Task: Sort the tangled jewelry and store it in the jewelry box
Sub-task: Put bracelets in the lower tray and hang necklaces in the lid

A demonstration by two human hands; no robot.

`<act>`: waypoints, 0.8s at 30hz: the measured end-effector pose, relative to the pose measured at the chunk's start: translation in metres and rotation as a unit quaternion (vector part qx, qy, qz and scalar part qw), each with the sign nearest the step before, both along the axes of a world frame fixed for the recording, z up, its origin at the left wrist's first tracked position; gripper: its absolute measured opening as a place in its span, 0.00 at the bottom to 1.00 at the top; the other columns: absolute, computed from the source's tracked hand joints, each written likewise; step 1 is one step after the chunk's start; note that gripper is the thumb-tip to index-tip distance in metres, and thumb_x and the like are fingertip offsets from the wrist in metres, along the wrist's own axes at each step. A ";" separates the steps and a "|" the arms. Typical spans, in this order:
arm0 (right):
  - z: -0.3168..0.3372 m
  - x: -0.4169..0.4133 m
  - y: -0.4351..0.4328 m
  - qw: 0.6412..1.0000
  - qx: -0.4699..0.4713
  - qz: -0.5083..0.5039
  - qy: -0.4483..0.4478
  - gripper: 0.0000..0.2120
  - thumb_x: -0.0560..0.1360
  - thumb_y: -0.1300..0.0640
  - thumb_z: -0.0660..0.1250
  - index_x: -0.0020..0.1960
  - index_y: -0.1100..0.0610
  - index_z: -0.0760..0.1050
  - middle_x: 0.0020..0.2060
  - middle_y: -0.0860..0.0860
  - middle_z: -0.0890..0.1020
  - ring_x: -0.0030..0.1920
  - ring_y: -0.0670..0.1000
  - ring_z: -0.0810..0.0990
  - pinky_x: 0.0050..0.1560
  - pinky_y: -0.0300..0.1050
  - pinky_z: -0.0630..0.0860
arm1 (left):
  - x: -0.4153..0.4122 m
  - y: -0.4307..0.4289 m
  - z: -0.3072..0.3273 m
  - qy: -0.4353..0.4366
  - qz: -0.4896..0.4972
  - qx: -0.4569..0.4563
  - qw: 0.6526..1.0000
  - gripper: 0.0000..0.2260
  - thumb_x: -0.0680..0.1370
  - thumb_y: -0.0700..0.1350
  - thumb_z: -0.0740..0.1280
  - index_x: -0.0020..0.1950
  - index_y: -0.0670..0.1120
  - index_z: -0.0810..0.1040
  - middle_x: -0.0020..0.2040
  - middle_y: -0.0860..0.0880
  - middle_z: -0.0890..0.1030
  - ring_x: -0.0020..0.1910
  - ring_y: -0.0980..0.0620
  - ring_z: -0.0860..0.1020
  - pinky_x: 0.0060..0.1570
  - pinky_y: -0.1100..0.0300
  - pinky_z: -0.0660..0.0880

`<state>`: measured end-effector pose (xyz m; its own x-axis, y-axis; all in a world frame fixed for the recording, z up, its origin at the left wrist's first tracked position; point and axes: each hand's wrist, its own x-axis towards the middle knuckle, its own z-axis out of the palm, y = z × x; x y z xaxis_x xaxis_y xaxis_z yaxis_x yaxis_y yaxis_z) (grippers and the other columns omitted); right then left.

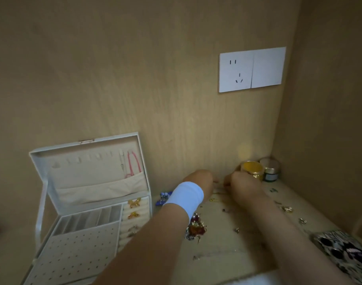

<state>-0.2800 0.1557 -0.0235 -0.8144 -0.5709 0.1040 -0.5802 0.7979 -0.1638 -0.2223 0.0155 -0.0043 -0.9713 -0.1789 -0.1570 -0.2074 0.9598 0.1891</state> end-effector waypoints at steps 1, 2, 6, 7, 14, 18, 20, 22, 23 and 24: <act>-0.005 -0.001 -0.001 1.000 0.000 -0.007 0.010 0.13 0.76 0.62 0.64 0.52 0.49 0.83 0.52 0.52 0.84 0.51 0.56 0.83 0.46 0.46 0.78 | -0.002 0.000 -0.003 -0.009 -0.004 -0.012 1.000 0.21 0.82 0.39 0.62 0.75 0.51 0.70 0.73 0.46 0.72 0.68 0.43 0.73 0.68 0.52 0.70; -0.008 -0.005 -0.003 1.000 -0.006 -0.014 0.015 0.12 0.76 0.62 0.65 0.51 0.49 0.83 0.52 0.52 0.83 0.51 0.55 0.83 0.44 0.45 0.76 | -0.008 -0.002 -0.007 -0.018 -0.007 -0.033 0.999 0.20 0.82 0.39 0.62 0.74 0.49 0.71 0.71 0.44 0.74 0.66 0.42 0.75 0.66 0.52 0.71; -0.009 -0.010 -0.011 0.999 0.013 -0.027 0.039 0.11 0.77 0.62 0.65 0.56 0.53 0.82 0.53 0.53 0.82 0.53 0.55 0.82 0.46 0.47 0.77 | -0.023 -0.002 -0.018 -0.043 0.018 -0.081 0.996 0.12 0.80 0.38 0.64 0.62 0.42 0.81 0.59 0.41 0.81 0.53 0.43 0.80 0.51 0.55 0.75; -0.009 -0.011 -0.012 0.999 0.022 -0.024 0.039 0.11 0.78 0.62 0.64 0.58 0.54 0.81 0.54 0.54 0.82 0.54 0.56 0.82 0.47 0.47 0.78 | -0.027 -0.001 -0.018 -0.051 0.030 -0.074 0.996 0.11 0.80 0.38 0.64 0.61 0.41 0.81 0.59 0.41 0.81 0.52 0.43 0.80 0.50 0.55 0.74; -0.014 -0.014 -0.005 1.000 0.005 0.006 0.025 0.09 0.80 0.59 0.63 0.57 0.56 0.78 0.55 0.55 0.79 0.54 0.55 0.81 0.46 0.47 0.76 | -0.016 0.007 -0.014 -0.005 0.012 -0.110 0.994 0.10 0.78 0.31 0.61 0.53 0.34 0.80 0.55 0.38 0.80 0.51 0.42 0.79 0.49 0.55 0.74; -0.004 -0.013 -0.001 0.996 -0.069 0.048 -0.025 0.11 0.79 0.56 0.61 0.56 0.50 0.80 0.56 0.52 0.81 0.54 0.54 0.80 0.50 0.48 0.78 | -0.009 0.010 -0.009 0.042 0.002 -0.104 0.994 0.08 0.80 0.35 0.61 0.55 0.37 0.78 0.57 0.40 0.78 0.52 0.42 0.79 0.44 0.55 0.71; 0.001 -0.011 0.001 0.990 -0.110 0.064 -0.066 0.13 0.78 0.54 0.63 0.59 0.47 0.81 0.56 0.49 0.84 0.56 0.52 0.81 0.54 0.48 0.79 | -0.003 0.012 -0.001 0.092 0.014 -0.060 0.994 0.08 0.81 0.39 0.60 0.57 0.39 0.76 0.56 0.43 0.76 0.48 0.44 0.77 0.42 0.55 0.68; 0.003 -0.012 0.001 0.984 -0.138 0.069 -0.086 0.10 0.78 0.54 0.65 0.54 0.49 0.84 0.51 0.48 0.86 0.51 0.51 0.83 0.52 0.48 0.79 | 0.006 0.011 0.009 0.151 0.034 -0.002 0.988 0.07 0.81 0.42 0.59 0.55 0.42 0.75 0.52 0.45 0.76 0.45 0.46 0.75 0.41 0.57 0.66; 0.005 -0.012 0.001 0.980 -0.158 0.073 -0.092 0.07 0.78 0.54 0.67 0.50 0.50 0.84 0.46 0.48 0.86 0.48 0.51 0.83 0.50 0.47 0.79 | 0.010 0.010 0.012 0.176 0.044 0.033 0.983 0.06 0.81 0.44 0.60 0.52 0.43 0.75 0.49 0.47 0.77 0.44 0.47 0.75 0.40 0.57 0.67; 0.007 -0.012 0.000 0.975 -0.185 0.079 -0.096 0.06 0.78 0.54 0.68 0.47 0.51 0.84 0.43 0.48 0.86 0.46 0.51 0.82 0.48 0.47 0.78 | 0.014 0.009 0.017 0.197 0.060 0.084 0.975 0.06 0.80 0.45 0.61 0.49 0.45 0.75 0.46 0.49 0.79 0.43 0.47 0.77 0.40 0.56 0.71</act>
<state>-0.2922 0.1561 -0.0166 -0.7441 -0.6431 0.1808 -0.6211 0.5663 -0.5418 -0.2079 0.0243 0.0126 -0.9357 -0.2986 0.1879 -0.1953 0.8819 0.4290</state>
